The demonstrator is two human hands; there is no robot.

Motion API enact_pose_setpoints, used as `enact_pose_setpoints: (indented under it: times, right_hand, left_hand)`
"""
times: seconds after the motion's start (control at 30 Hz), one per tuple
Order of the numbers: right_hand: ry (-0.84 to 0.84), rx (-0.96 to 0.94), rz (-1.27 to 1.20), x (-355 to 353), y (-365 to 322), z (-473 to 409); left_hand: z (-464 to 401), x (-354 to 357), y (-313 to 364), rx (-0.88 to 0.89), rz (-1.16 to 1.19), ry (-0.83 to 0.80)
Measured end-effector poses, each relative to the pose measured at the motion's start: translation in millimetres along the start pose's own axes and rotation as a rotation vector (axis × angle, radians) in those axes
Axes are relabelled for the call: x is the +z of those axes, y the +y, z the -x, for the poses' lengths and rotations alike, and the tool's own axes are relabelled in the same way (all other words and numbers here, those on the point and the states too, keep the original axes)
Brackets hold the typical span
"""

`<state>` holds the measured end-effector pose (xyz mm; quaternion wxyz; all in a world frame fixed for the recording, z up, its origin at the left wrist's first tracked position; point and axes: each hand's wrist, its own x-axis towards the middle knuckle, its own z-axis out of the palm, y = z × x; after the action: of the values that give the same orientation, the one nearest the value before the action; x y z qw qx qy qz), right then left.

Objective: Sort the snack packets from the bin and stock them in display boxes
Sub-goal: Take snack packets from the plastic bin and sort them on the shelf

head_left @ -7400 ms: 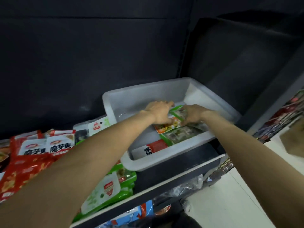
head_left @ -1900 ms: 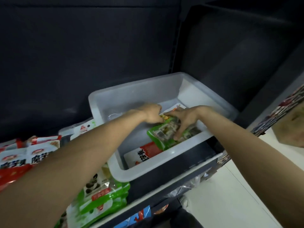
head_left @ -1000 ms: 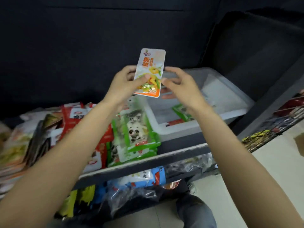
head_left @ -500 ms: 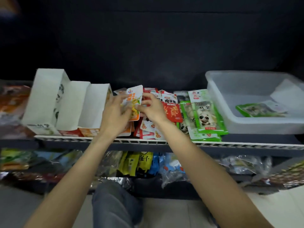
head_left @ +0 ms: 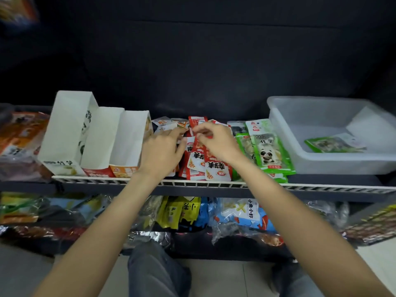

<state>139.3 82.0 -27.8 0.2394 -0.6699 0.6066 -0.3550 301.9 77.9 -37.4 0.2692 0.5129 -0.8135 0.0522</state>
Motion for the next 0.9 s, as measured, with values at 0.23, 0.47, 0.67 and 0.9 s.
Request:
enact_pose_setpoints:
  times: [0.23,0.47,0.67,0.9]
  right_hand:
    - [0.115,0.014,0.321,-134,54,31]
    - [-0.037,0.443,0.592,-253,173,39]
    - [-0.204,0.709,0.719,-292,242,35]
    - [-0.315,0.722,0.649,-287,264,25]
  left_hand:
    - [-64,21,97,0.363,0.414,-0.085]
    - [-148,97,236,0.482,0.486,-0.519]
    - [-199,186,319,0.434,0.176,-0.831]
    - [-195,241,362,0.516,-0.05,-0.968]
